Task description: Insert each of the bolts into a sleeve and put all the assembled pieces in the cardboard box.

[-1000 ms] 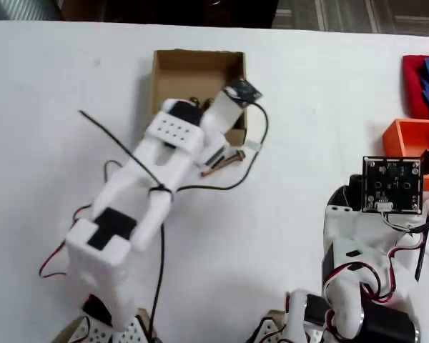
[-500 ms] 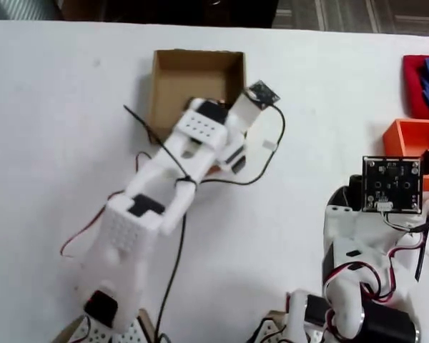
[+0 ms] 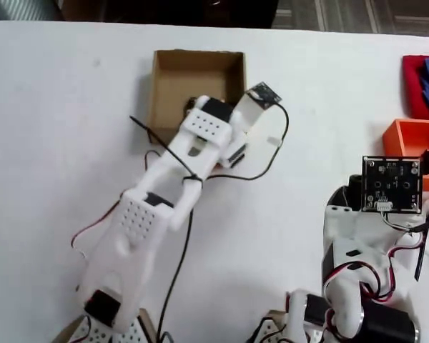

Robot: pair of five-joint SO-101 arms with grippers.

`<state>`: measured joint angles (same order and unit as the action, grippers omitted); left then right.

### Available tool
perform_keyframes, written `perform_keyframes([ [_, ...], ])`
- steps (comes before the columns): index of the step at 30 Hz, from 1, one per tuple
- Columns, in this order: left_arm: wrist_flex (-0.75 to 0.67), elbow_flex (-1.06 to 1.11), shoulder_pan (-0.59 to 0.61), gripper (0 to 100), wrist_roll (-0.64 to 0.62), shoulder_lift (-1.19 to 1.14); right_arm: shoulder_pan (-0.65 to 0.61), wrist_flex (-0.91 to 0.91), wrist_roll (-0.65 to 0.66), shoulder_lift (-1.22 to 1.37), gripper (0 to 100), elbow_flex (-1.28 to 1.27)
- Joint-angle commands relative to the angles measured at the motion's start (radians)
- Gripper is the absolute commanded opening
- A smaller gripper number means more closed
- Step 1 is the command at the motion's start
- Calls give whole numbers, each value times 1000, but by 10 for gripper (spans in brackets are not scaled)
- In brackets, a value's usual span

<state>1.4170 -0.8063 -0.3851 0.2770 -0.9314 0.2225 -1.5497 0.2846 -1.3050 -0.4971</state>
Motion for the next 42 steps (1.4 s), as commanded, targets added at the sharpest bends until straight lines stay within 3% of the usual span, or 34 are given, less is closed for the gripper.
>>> perform_keyframes([
  [1,31,-61,-9,37,-2,-2,1,28,3,-2,21,3],
  [9,21,-61,-9,35,-2,-12,1,28,2,-2,21,3],
  [16,-20,-59,-11,140,-6,-15,1,28,0,-2,21,3],
  [26,-69,-50,-35,138,-8,-17,1,28,0,-2,21,3],
  [28,-71,-50,-35,125,-8,-17,1,28,0,-2,21,3],
  [31,-69,-50,-35,25,-8,-17,1,28,-2,-2,21,3],
  [42,78,-99,-69,24,-6,17,5,28,-2,-8,21,3],
])
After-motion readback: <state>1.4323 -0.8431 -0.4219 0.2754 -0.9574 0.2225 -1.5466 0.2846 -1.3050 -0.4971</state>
